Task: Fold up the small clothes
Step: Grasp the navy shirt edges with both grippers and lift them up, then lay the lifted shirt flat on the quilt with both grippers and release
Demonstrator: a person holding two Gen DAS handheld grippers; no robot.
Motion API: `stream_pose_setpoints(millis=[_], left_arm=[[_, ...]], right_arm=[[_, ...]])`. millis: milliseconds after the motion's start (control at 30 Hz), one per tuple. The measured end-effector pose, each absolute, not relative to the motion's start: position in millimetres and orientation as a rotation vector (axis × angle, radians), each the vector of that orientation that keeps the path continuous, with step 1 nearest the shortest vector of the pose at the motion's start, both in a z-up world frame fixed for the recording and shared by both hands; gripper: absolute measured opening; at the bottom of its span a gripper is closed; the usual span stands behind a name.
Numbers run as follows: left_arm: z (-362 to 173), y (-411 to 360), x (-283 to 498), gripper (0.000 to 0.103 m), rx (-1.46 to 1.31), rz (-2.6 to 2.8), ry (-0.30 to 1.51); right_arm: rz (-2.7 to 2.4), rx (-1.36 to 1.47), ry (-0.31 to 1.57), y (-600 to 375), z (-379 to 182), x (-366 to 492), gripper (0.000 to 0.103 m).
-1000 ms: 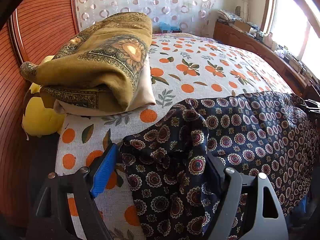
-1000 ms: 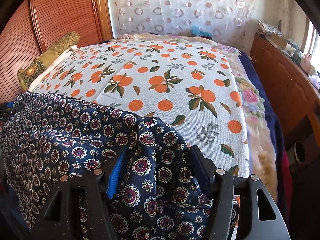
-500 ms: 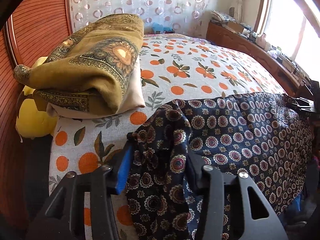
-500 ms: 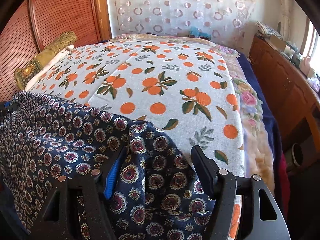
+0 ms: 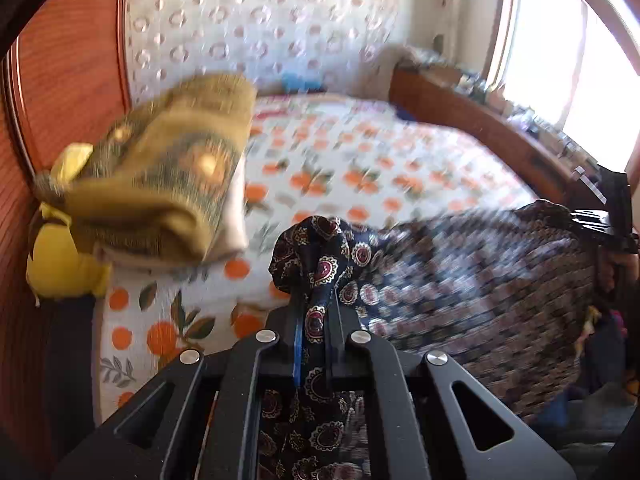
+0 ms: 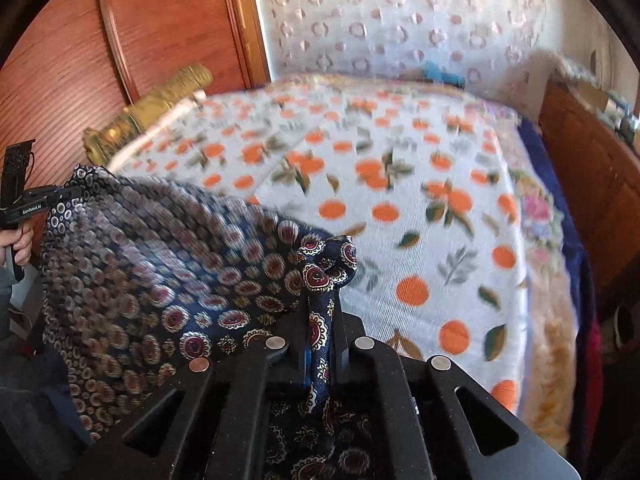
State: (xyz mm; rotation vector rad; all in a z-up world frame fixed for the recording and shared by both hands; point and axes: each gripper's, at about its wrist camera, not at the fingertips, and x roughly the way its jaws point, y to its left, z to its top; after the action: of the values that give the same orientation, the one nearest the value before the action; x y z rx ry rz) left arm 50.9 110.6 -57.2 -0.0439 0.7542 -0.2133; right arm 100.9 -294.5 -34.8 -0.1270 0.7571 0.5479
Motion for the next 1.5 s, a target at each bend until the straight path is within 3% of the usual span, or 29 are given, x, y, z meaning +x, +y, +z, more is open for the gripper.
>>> stream_pose_setpoints(millis=[300,467,600,667,700,800,867,1000,1400,1500], left_arm=[[59.9,95.5,34.7,0.008,0.003,-0.245,0.491],[110.3,98.8,95.8,0.008,0.019,-0.203,0.431],[112.4,97.3,166.1,0.008,0.044,-0.148,0.46],[95.9,100.3,200.3,0.012,0.039,-0.14,0.516],[80.5,101.3,221.2,0.021,0.039,-0.118,0.559],[37.3,107.2,253.1,0.043,0.034,-0.111,0.652],[18.0,108.1,255.2,0.045,0.036,-0.113,0.683],[-7.8,106.6,238.1,0.077,0.011,-0.184,0.722],[-42.1,96.8,177.2,0.077,0.057,-0.17,0.778],[-52.1,98.8,179.3,0.066,0.059,-0.168,0.807]], right_arm=[[0.537,-0.152,0.456,-315.4,84.7,44.2,0.004],[0.483,-0.211,0.333,-323.9,152.7,59.9,0.004],[0.392,-0.233,0.325,-324.5,178.8,119.4,0.004],[0.35,-0.198,0.369,-321.6,174.6,160.2,0.004],[0.328,-0.18,0.405,-321.2,167.4,180.5,0.005],[0.255,-0.15,0.547,-319.4,125.9,237.9,0.026],[0.211,-0.15,0.602,-318.8,98.5,254.8,0.028],[0.204,-0.125,0.642,-326.4,58.8,248.7,0.036],[0.313,-0.088,0.673,-359.9,29.3,188.7,0.046],[0.32,-0.062,0.688,-366.5,22.5,176.4,0.047]])
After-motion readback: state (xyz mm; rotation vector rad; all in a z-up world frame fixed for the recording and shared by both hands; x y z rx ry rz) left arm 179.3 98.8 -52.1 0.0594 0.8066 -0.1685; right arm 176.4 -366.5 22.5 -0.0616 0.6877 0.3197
